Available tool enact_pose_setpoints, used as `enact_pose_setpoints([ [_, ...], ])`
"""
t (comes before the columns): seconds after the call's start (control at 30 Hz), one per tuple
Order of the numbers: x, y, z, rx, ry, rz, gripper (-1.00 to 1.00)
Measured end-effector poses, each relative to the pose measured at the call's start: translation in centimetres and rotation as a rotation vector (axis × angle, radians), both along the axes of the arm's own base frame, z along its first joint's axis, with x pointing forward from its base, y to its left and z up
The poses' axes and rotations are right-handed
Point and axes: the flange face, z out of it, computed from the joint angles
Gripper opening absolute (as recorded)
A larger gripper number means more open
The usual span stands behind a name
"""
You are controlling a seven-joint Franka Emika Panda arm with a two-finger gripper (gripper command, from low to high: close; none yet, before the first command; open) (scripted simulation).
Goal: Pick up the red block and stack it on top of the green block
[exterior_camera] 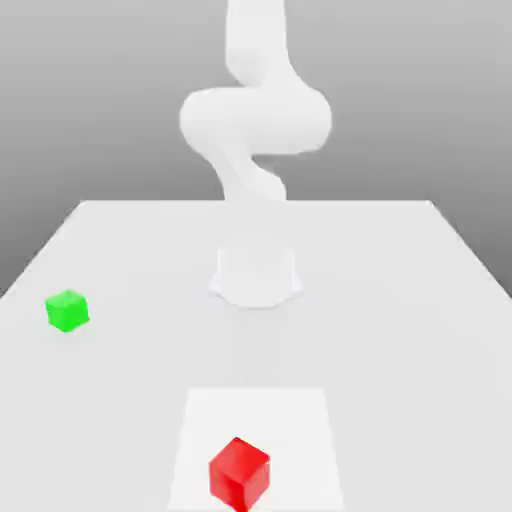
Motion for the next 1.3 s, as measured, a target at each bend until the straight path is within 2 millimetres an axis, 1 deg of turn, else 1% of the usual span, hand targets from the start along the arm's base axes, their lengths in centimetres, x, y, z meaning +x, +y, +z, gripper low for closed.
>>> enact_pose_setpoints([
  [0.1, 3.8, -0.1, -5.2, 0.006, 0.090, -0.078, 0.00],
  [0.2, 6.8, -0.4, -10.5, 0.017, 0.174, -0.148, 0.00],
  [0.33, 9.7, -1.2, -18.0, 0.041, 0.284, -0.236, 0.00],
  [0.43, 11.0, -1.7, -23.7, 0.066, 0.364, -0.299, 0.00],
  [0.5, 11.4, -2.1, -27.6, 0.087, 0.417, -0.339, 0.00],
  [0.6, 11.6, -2.6, -33.2, 0.124, 0.496, -0.400, 0.00],
  [0.67, 11.3, -2.8, -36.9, 0.154, 0.548, -0.440, 0.00],
  [0.77, 10.4, -2.5, -42.1, 0.202, 0.626, -0.491, 0.00],
  [0.83, 9.7, -2.2, -45.3, 0.236, 0.672, -0.522, 0.00],
  [1.0, 9.4, -2.1, -51.9, 0.251, 0.691, -0.537, 0.00],
  [1.03, 9.4, -2.1, -52.6, 0.250, 0.692, -0.537, -1.00],
  [1.2, 9.4, -2.1, -52.6, 0.251, 0.689, -0.537, -1.00],
  [1.23, 9.3, -2.1, -52.9, 0.251, 0.690, -0.537, -1.00],
  [1.27, 9.4, -2.1, -52.4, 0.251, 0.690, -0.537, -1.00],
  [1.3, 9.5, -2.1, -51.5, 0.252, 0.690, -0.538, -1.00],
])
